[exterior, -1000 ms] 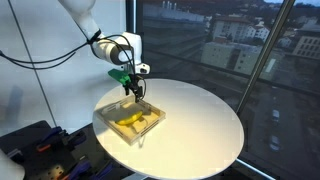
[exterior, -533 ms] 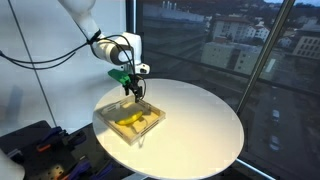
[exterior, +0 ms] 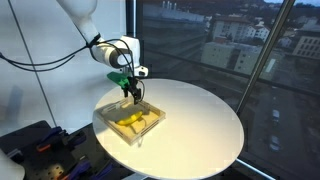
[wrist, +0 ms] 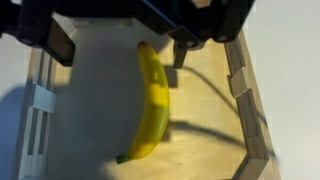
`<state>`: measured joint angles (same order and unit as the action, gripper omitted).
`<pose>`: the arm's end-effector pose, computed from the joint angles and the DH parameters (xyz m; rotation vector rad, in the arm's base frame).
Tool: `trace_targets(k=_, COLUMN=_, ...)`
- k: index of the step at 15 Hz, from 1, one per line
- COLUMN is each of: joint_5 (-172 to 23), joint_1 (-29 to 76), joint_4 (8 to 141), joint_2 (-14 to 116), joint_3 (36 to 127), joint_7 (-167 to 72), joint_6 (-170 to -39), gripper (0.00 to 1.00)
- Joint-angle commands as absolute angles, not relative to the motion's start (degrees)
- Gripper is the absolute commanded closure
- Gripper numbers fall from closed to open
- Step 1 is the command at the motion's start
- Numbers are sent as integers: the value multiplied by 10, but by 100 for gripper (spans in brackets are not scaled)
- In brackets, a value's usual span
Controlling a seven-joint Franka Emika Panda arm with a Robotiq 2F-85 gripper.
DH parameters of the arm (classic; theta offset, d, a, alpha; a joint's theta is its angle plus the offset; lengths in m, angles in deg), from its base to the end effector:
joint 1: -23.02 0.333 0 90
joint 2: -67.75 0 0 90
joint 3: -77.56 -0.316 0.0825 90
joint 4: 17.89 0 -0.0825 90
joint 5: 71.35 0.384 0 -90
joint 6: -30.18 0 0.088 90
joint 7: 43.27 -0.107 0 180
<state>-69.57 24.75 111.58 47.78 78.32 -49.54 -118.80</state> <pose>0.5388 0.0083 0.2054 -3.1252 0.1852 0.0135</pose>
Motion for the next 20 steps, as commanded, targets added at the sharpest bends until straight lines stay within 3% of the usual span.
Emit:
trace_targets(k=1, joint_5=-703, joint_1=252, joint_4=1123, joint_2=473, joint_3=787, joint_7=-505, joint_6=-1219, gripper=0)
trace_targets(k=20, joint_5=-703, joint_1=249, joint_4=1119, joint_2=420, joint_3=798, joint_7=-499, joint_6=-1258, gripper=0)
